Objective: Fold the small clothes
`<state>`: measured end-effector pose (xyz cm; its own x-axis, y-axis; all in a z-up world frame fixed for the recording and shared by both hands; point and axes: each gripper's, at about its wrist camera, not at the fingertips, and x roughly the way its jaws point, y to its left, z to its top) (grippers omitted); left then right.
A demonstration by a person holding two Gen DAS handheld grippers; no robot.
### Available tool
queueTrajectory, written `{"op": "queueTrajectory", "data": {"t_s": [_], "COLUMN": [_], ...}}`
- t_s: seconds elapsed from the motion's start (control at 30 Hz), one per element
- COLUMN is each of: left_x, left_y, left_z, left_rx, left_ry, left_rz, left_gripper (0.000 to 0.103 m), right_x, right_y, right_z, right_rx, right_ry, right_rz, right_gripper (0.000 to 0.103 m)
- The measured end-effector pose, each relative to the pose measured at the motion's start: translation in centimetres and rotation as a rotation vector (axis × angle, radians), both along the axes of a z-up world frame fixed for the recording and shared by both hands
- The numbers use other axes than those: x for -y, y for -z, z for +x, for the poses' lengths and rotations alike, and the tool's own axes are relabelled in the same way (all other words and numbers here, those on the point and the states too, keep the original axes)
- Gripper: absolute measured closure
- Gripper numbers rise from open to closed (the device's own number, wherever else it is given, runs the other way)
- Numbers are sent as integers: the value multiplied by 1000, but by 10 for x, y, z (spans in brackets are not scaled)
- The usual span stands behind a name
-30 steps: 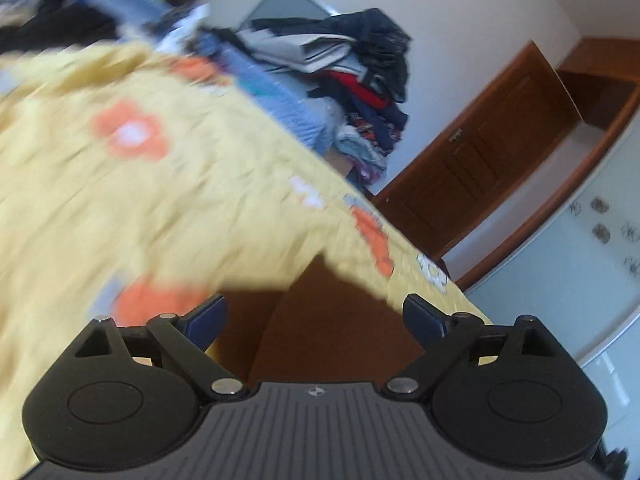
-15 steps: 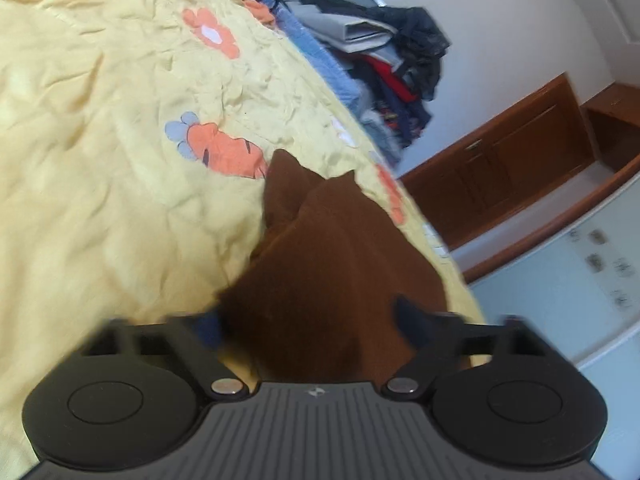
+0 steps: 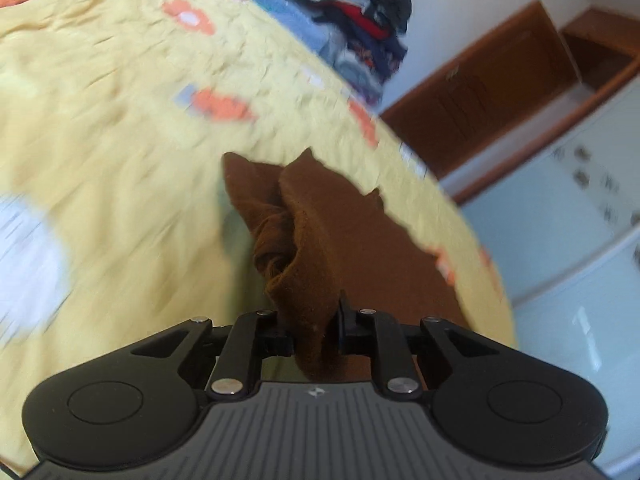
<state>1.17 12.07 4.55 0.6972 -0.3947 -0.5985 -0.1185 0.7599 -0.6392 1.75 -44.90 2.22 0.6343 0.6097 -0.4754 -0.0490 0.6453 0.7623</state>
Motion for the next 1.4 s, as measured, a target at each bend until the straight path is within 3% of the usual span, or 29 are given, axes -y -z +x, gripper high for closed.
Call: {"op": "queueTrajectory", "data": {"t_s": [0.1,0.13,0.17,0.2,0.23,0.27,0.3,0.33,0.37,0.4,0.47,0.53,0.67,0.73,0.77,0.8,0.83,0.87,0.93,0.97,1.03,1.1,1.13,1.2,1.27,1.33,1.4], "left_x": [3,4,3,1,-2,-7,-12,-15,-17,-17,-9,8,45,65,74,81,84,86,82,78,75,78,80,86,90,96,101], "left_y": [23,24,20,13,4,-7,-21,-35,-49,-61,-75,-71,-29,-10,-3,3,9,8,-6,-12,-12,10,21,20,15,8,-2], "left_z": [-30,-39,-45,-45,-44,-43,-41,-37,-32,-25,-2,41,127,150,158,162,165,163,154,150,155,172,175,171,166,158,149], "left_rx": [-62,-21,-4,5,18,53,102,154,202,254,318,294,131,84,73,58,52,83,148,177,172,101,92,112,115,120,150], "left_ry": [79,100,103,106,102,90,77,58,30,0,-19,21,111,174,202,218,235,226,167,153,140,150,148,139,146,147,143], "left_rz": [92,123,168,192,213,234,259,294,339,381,454,525,581,611,630,647,643,638,639,624,652,701,710,745,778,828,833], "left_gripper": [83,82,78,70,66,62,55,48,29,18,18,18,21,30,44,77,87,94,95,95,95,95,95,95,92,91,89], "right_x": [9,8,8,11,15,18,23,28,31,31,26,13,-23,-41,-49,-57,-66,-74,-77,-73,-59,-50,-51,-52,-53,-56,-60], "right_y": [10,15,18,19,15,7,-5,-17,-27,-37,-51,-47,-17,0,9,16,22,26,18,11,5,21,33,41,40,31,15], "right_z": [-40,-48,-56,-59,-58,-56,-54,-50,-42,-29,3,38,110,136,144,151,153,153,149,144,141,152,156,153,151,143,130], "right_rx": [-61,-83,-88,-80,-79,-61,-16,36,70,84,110,133,89,48,34,25,36,55,110,149,196,138,105,128,112,124,189], "right_ry": [3,4,4,16,32,57,94,133,148,145,114,59,-17,-48,-70,-108,-147,-183,-171,-155,-92,-68,-67,-40,-18,3,46], "right_rz": [-47,-85,-102,-74,-52,-55,-72,-91,-108,-138,-210,-277,-448,-501,-506,-500,-502,-513,-543,-512,-465,-475,-487,-460,-423,-427,-451], "right_gripper": [82,78,81,72,53,41,19,11,11,13,13,15,22,32,38,54,79,83,83,84,84,84,85,84,68,42,42]}}
